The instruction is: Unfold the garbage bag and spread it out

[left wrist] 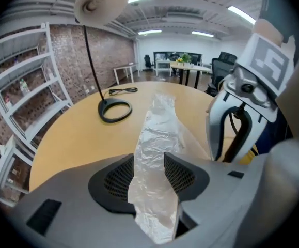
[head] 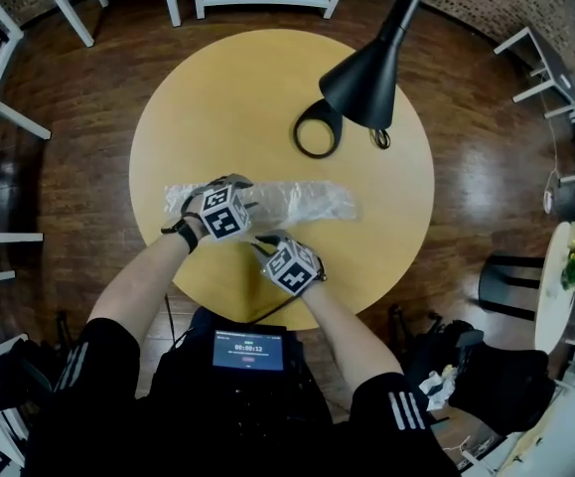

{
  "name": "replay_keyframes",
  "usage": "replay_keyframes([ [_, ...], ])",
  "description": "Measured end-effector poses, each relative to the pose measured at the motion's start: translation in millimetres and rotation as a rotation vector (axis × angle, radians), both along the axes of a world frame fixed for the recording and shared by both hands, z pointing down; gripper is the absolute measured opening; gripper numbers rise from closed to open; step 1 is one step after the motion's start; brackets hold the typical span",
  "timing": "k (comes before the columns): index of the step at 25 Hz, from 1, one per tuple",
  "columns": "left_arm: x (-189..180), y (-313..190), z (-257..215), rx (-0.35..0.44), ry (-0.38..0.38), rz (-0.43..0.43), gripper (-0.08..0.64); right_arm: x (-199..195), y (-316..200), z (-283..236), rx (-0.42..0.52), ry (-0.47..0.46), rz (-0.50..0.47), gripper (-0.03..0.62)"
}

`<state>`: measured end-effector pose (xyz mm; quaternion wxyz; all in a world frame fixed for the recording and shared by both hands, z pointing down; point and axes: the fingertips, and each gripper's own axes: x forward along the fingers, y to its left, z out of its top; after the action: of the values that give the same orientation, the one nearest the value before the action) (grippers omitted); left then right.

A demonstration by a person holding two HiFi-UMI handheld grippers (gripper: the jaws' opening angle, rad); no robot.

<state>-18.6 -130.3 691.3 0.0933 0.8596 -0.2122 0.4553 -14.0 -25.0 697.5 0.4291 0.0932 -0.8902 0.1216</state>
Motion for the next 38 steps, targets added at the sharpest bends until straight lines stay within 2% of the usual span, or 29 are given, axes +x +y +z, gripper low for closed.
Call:
replay_keyframes([
  [4, 14, 4, 45, -0.079, -0.085, 0.051, 0.193, -11, 10, 2, -0.008, -0.013, -0.022, 0.091],
  [8, 11, 12, 77, -0.098, -0.163, 0.066, 0.193, -18, 21, 13, -0.037, -0.021, -0.031, 0.114],
  [11, 12, 13, 80, -0.106, -0.138, 0.049, 0.178, -22, 23, 8, -0.038, -0.04, -0.041, 0.168],
  [14, 13, 12, 80, -0.107, -0.128, 0.059, 0.189, -21, 22, -3, -0.035, -0.074, -0.043, 0.193],
  [17, 11, 13, 82, -0.11, -0.125, 0.066, 0.189, -18, 13, -24, -0.009, -0.124, -0.034, 0.193],
  [20, 10, 13, 83, -0.109, -0.123, 0.067, 0.189, -3, -13, -44, 0.068, -0.125, -0.012, 0.193],
  [23, 11, 13, 83, -0.101, -0.121, 0.077, 0.189, 25, -50, -47, 0.136, -0.065, 0.025, 0.192],
  [28, 12, 15, 83, -0.095, -0.126, 0.084, 0.189, 71, -86, -14, 0.142, 0.074, 0.043, 0.19],
  [32, 11, 14, 83, -0.09, -0.121, 0.077, 0.189, 91, -101, 10, 0.159, 0.211, -0.052, 0.191],
  [38, 10, 16, 83, -0.087, -0.131, 0.074, 0.189, 107, -87, 41, 0.102, 0.356, -0.175, 0.185],
])
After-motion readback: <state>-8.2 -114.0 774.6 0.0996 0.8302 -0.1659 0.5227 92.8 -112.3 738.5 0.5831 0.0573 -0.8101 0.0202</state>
